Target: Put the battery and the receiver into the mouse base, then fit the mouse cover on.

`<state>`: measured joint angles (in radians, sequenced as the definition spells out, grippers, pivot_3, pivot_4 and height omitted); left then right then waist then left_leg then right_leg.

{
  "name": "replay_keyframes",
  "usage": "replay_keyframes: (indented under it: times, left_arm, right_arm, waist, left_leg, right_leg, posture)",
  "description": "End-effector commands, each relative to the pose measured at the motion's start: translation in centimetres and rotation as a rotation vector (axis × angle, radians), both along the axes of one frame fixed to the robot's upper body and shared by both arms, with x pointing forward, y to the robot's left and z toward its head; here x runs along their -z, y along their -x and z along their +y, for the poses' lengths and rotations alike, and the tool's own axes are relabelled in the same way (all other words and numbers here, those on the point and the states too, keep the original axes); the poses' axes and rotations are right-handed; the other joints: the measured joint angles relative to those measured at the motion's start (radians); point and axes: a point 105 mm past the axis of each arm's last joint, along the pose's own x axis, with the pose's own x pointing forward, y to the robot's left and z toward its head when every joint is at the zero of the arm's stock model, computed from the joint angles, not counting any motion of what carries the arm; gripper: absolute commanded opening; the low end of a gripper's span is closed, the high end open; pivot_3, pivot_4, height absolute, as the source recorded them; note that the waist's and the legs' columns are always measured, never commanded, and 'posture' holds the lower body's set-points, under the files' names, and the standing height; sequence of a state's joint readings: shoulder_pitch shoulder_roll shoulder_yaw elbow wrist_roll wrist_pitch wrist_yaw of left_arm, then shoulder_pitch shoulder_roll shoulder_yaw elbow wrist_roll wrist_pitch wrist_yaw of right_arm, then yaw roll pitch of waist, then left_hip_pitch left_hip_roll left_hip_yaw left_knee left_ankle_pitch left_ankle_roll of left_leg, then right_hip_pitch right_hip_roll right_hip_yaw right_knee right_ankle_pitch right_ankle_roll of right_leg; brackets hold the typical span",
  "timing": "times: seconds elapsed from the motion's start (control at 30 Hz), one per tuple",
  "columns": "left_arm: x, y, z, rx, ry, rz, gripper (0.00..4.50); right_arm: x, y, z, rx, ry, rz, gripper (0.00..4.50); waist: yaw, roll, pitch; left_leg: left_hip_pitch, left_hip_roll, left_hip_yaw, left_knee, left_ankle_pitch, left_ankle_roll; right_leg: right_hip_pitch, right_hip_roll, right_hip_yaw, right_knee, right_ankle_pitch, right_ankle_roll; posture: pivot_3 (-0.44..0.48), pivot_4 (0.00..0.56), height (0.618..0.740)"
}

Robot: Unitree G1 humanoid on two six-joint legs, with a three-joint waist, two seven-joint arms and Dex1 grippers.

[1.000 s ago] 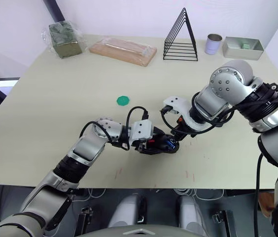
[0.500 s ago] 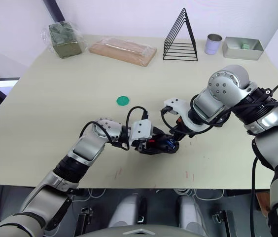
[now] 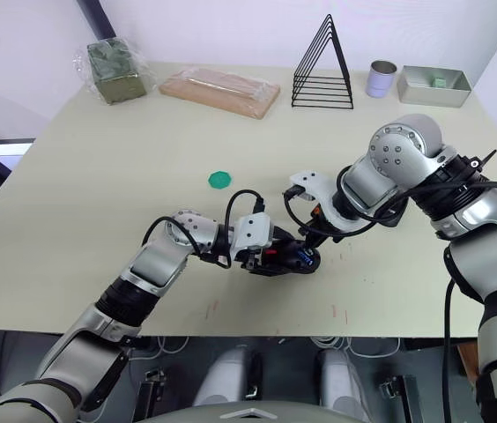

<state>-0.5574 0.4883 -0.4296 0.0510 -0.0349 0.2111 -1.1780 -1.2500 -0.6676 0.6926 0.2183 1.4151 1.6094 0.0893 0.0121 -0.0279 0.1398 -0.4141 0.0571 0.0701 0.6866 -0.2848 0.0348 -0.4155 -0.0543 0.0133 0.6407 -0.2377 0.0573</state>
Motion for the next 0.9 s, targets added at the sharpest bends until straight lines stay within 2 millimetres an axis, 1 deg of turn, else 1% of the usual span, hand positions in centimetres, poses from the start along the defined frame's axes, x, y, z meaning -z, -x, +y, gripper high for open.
replay_keyframes:
  times: [0.03, 0.9]
  left_arm:
    - [-0.16, 0.15, -0.04, 0.005, 0.004, 0.001, 2.86]
    - [-0.24, 0.40, -0.11, 0.009, 0.004, 0.008, 2.86]
  right_arm:
    - [-0.60, -0.12, -0.01, 0.006, -0.027, -0.012, 0.00]
    - [0.32, -0.05, -0.25, 0.017, -0.021, 0.000, 0.00]
  waist:
    - [0.000, 0.000, 0.000]
    - [-0.001, 0.000, 0.000]
  left_leg:
    - [0.000, 0.000, 0.000, 0.000, 0.000, 0.000]
    - [0.000, 0.000, 0.000, 0.000, 0.000, 0.000]
  right_leg:
    - [0.000, 0.000, 0.000, 0.000, 0.000, 0.000]
    - [0.000, 0.000, 0.000, 0.000, 0.000, 0.000]
  posture:
    - [0.000, 0.150, 0.740]
    - [0.000, 0.150, 0.740]
